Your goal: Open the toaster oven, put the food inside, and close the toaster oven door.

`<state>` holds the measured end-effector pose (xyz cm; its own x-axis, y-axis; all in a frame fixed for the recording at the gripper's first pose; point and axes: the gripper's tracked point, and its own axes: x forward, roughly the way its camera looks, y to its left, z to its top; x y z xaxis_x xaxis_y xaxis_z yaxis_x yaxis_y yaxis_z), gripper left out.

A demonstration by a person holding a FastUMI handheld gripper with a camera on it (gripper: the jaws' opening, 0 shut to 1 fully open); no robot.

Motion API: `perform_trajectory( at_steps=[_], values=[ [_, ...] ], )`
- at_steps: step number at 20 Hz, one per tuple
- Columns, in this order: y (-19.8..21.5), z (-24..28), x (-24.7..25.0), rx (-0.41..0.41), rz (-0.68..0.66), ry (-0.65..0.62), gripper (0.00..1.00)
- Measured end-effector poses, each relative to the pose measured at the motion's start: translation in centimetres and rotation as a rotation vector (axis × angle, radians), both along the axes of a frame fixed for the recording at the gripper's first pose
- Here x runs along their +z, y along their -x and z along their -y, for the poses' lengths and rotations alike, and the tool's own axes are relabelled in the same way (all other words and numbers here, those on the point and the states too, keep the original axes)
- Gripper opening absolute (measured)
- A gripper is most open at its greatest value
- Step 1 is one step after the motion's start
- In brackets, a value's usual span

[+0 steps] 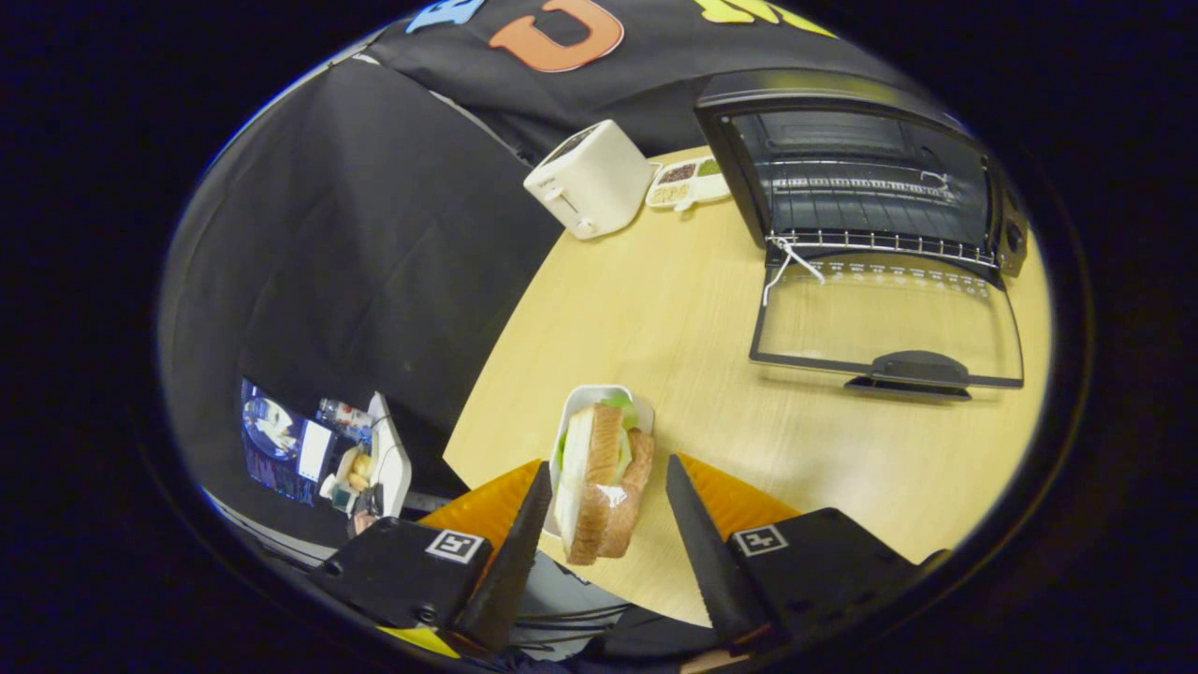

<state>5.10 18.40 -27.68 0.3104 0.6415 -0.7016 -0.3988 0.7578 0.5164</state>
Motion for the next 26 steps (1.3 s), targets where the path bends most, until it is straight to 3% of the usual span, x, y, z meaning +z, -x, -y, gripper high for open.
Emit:
perform_trajectory(
  at_steps=[3, 11, 16, 21, 26],
  values=[
    [0.4, -0.4, -0.4, 0.015, 0.006, 0.01, 0.61],
    [0.9, -1.0, 0.5, 0.006, -0.034, -0.087, 0.38],
    [0.7, -0.7, 1.6, -0.028, -0.036, -0.139, 0.35],
    [1.3, -0.9, 1.7, -0.012, -0.034, -0.154, 0.28],
    [0.9, -1.1, 5.3, -0.065, -0.04, -0.301, 0.28]
  ],
)
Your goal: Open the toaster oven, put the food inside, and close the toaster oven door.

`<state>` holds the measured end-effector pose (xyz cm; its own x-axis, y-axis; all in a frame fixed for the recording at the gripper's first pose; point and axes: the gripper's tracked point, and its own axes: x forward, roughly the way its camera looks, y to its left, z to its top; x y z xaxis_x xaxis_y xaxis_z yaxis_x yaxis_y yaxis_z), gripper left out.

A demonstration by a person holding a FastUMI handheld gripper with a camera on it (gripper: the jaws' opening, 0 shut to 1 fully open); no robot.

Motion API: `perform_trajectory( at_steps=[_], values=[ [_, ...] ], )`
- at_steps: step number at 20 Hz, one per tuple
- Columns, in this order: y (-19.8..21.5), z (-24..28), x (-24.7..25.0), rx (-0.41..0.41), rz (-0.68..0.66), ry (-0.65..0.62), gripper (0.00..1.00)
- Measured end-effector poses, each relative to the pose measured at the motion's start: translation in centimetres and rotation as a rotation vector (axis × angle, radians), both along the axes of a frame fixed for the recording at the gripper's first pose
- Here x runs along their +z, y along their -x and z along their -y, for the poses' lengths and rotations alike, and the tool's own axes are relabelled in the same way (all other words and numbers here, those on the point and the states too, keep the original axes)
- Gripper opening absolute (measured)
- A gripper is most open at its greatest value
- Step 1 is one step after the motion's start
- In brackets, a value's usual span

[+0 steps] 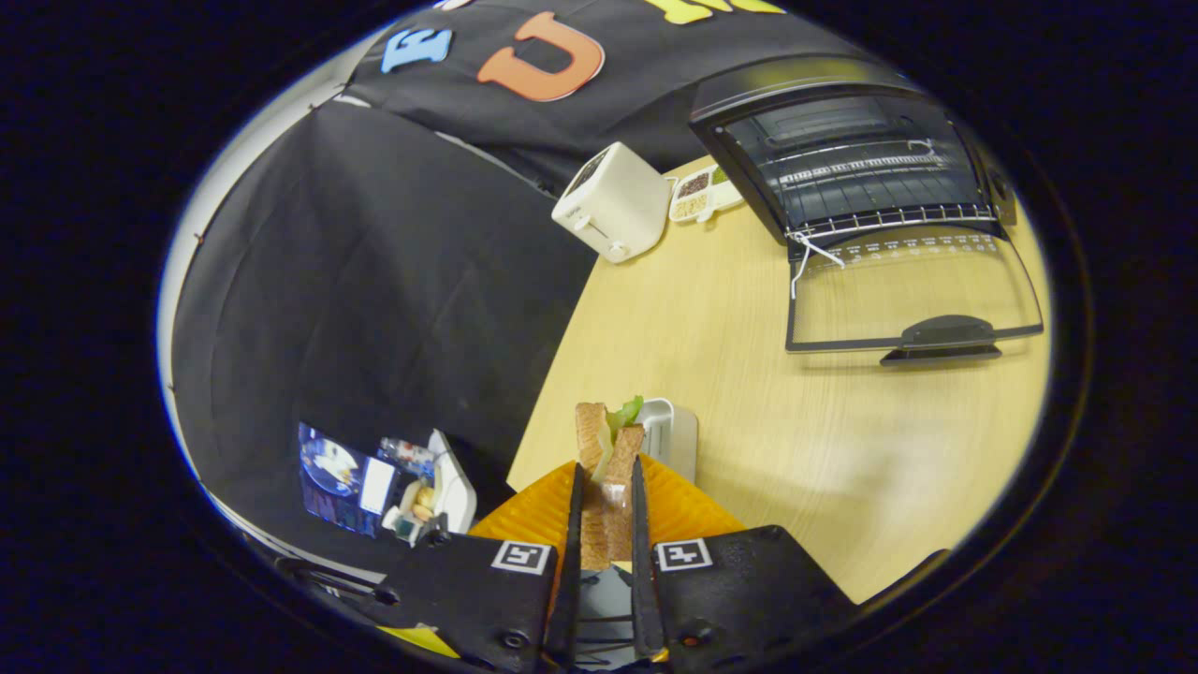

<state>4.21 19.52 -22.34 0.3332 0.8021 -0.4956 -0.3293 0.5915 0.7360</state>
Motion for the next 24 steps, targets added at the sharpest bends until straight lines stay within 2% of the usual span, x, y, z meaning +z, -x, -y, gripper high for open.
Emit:
perform_trajectory(
  at_steps=[2, 5, 11, 18, 21, 24],
  values=[
    [-1.0, 0.8, 2.1, -0.034, 0.035, -0.069, 0.28],
    [-3.3, 3.2, 4.7, -0.138, 0.069, -0.171, 0.28],
    [-7.4, 9.2, 6.9, -0.306, 0.117, -0.359, 0.27],
    [-13.8, 15.9, 2.6, -0.54, 0.038, -0.447, 0.27],
    [-17.5, 18.7, 0.5, -0.661, 0.001, -0.481, 0.27],
    [-21.6, 20.0, -0.8, -0.75, -0.003, -0.502, 0.27]
  ],
)
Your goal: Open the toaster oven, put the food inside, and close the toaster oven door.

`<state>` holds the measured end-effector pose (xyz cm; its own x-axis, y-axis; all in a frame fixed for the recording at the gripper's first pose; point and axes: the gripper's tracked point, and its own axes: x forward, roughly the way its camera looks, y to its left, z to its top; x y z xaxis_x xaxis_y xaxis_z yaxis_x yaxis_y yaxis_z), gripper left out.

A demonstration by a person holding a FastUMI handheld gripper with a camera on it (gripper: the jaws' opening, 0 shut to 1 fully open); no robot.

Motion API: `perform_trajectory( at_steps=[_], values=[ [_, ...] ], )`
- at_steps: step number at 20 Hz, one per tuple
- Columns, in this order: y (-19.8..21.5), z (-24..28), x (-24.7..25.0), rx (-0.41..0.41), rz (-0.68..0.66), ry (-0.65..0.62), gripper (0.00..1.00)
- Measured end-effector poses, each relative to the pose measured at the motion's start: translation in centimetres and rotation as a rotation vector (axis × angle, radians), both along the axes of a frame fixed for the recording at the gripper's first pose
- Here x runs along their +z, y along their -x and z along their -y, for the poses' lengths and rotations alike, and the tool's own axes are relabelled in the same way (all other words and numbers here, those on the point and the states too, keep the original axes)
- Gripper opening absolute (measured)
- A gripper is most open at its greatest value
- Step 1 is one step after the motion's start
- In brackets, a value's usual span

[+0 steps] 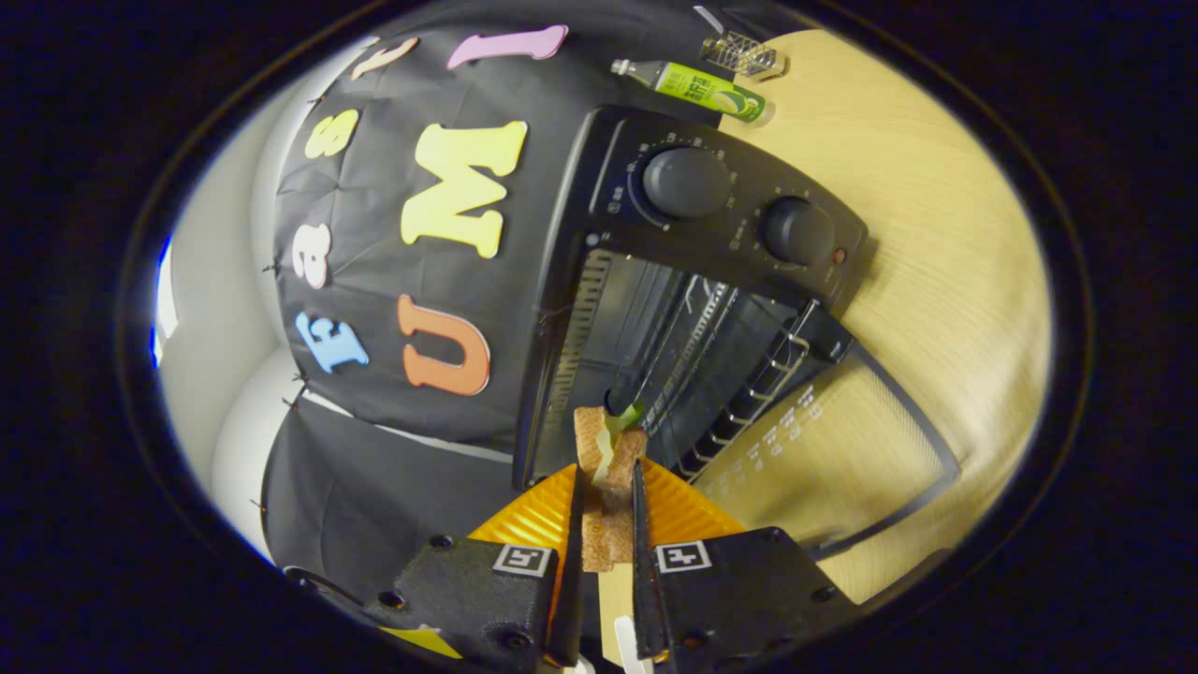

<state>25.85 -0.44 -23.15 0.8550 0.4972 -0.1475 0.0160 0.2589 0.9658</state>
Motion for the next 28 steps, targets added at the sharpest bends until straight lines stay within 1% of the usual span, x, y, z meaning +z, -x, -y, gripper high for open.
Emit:
perform_trajectory(
  at_steps=[3, 6, 7, 9, 10, 11, 12, 14, 18, 19, 21, 24, 26, 27, 28],
  values=[
    [-3.5, -0.2, -0.3, -0.052, -0.004, -0.014, 0.27],
    [-6.0, -0.2, -1.0, -0.123, 0.01, 0.045, 0.27],
    [-6.3, -0.1, -1.3, -0.161, 0.009, 0.049, 0.27],
    [-6.6, 0.2, -2.2, -0.285, -0.005, 0.038, 0.28],
    [-7.0, 0.1, -2.3, -0.329, 0.001, 0.044, 0.29],
    [-6.9, -0.4, -2.9, -0.335, 0.006, 0.075, 0.28],
    [-7.2, -0.8, -2.6, -0.364, 0.031, 0.104, 0.29],
    [-7.7, -1.7, -2.7, -0.355, 0.025, 0.147, 0.3],
    [-8.3, -3.0, -2.2, -0.321, 0.039, 0.217, 0.42],
    [-8.1, -3.2, -1.9, -0.306, 0.052, 0.236, 0.54],
    [-7.5, -3.4, -2.0, -0.283, 0.048, 0.257, 0.62],
    [-6.8, -2.4, -1.8, -0.298, 0.024, 0.279, 0.63],
    [-6.3, -0.8, -1.6, -0.326, 0.007, 0.324, 0.64],
    [-5.6, -0.6, -1.4, -0.326, -0.006, 0.356, 0.8],
    [-5.5, -0.4, -1.2, -0.311, -0.015, 0.399, 0.82]
  ],
)
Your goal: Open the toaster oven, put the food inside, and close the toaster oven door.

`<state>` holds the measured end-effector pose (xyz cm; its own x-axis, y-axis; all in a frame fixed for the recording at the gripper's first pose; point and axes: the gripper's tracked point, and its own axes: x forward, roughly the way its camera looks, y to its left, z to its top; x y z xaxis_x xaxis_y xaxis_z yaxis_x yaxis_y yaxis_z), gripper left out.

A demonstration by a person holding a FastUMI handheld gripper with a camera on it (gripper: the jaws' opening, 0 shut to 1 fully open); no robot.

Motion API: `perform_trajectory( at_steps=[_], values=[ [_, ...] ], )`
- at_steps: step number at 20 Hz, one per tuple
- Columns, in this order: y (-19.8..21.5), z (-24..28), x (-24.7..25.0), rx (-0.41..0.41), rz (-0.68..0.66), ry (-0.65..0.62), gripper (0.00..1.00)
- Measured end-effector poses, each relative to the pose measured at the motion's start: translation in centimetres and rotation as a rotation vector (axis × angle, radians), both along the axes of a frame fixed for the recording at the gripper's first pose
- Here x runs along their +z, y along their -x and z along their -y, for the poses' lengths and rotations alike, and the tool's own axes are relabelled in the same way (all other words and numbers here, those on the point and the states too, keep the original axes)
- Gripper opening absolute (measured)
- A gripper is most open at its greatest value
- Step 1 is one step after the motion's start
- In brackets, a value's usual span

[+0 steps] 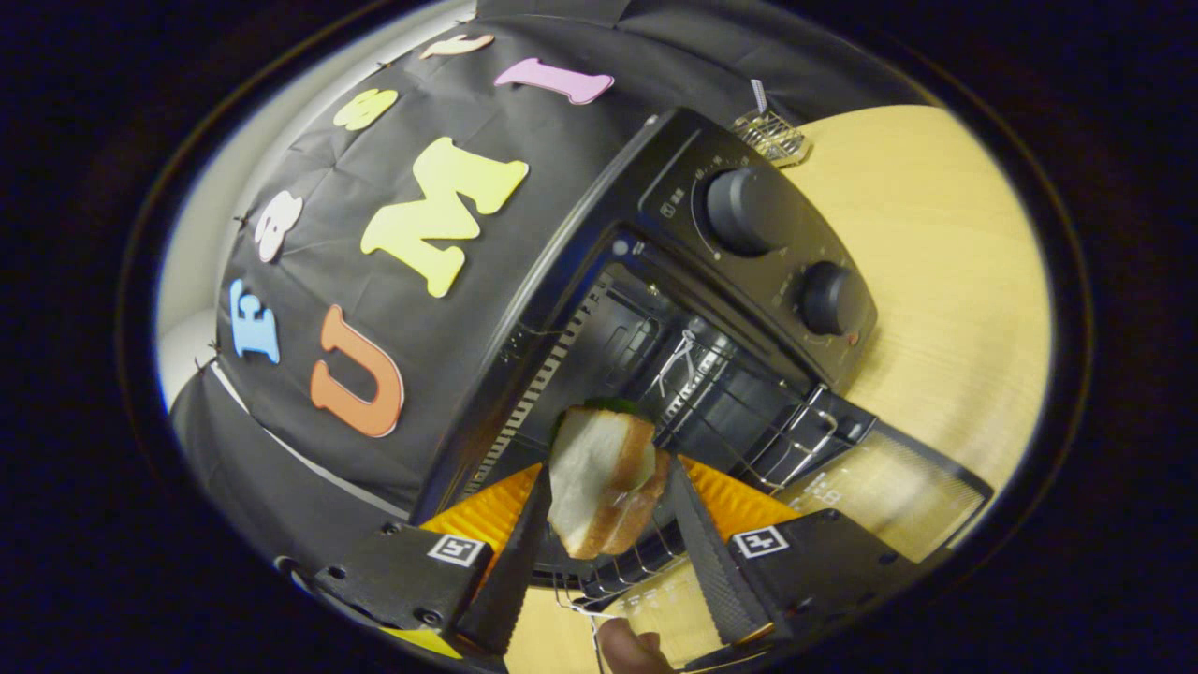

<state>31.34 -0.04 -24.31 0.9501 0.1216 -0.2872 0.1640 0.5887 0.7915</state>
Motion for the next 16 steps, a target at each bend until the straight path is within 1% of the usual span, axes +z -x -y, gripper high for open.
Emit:
perform_trajectory(
  at_steps=[4, 5, 7, 10, 12, 16],
  values=[
    [1.7, 0.8, 1.1, 0.02, -0.048, 0.109, 0.92],
    [2.2, 1.0, 1.4, 0.02, -0.05, 0.129, 0.98],
    [3.5, 1.0, 1.9, 0.028, -0.065, 0.154, 0.98],
    [5.9, 0.6, 1.8, 0.066, -0.114, 0.169, 0.99],
    [7.6, 0.1, 1.0, 0.11, -0.15, 0.216, 0.98],
    [11.2, -0.9, -0.9, 0.199, -0.162, 0.397, 0.99]
  ],
)
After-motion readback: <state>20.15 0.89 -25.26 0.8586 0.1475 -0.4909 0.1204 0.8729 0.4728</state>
